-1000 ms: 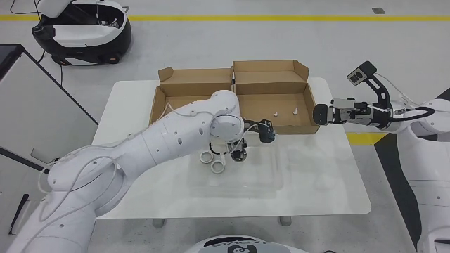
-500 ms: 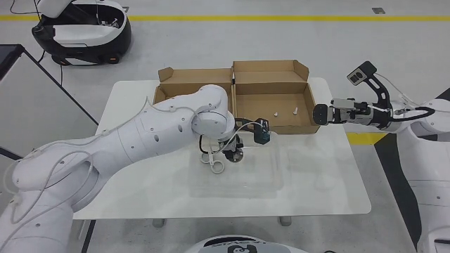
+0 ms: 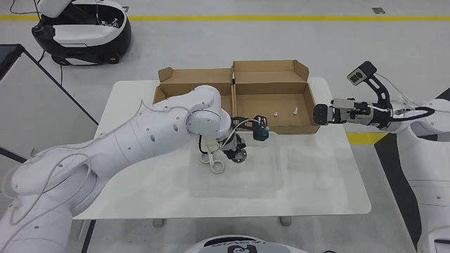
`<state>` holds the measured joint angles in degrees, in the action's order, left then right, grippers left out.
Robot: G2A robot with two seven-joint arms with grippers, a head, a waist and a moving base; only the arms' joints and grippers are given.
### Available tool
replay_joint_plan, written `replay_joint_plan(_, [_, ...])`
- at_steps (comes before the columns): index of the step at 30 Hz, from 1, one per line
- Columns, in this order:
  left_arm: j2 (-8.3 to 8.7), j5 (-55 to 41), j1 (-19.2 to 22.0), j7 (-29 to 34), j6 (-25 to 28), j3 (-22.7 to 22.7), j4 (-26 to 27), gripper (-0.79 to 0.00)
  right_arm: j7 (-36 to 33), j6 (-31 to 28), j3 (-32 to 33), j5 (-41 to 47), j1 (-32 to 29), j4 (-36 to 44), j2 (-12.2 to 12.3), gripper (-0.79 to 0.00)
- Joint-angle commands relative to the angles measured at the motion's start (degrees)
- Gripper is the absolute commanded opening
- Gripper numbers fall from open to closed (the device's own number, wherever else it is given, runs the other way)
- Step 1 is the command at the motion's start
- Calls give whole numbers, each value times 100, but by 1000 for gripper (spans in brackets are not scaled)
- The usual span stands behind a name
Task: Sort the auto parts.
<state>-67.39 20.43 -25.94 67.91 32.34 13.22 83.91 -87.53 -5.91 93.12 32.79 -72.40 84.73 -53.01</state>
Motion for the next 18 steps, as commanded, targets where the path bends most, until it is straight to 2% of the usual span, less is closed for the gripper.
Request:
replay_joint_plan(1, [118, -184, -115, -262, 139, 199, -76, -785, 0, 0, 0, 0, 0, 0, 0, 0])
replay_joint_plan(6, [512, -574, -506, -868, 728, 813, -164, -785, 0, 0, 0, 0, 0, 0, 0, 0])
replay_joint_plan(12, [1014, -1127, -1203, -1743, 1601, 1729, -173, -785, 0, 0, 0, 0, 0, 0, 0, 0])
replay_joint_plan(18, [1363, -1576, -1846, -2411, 2287, 2499, -29, -785, 0, 0, 0, 0, 0, 0, 0, 0])
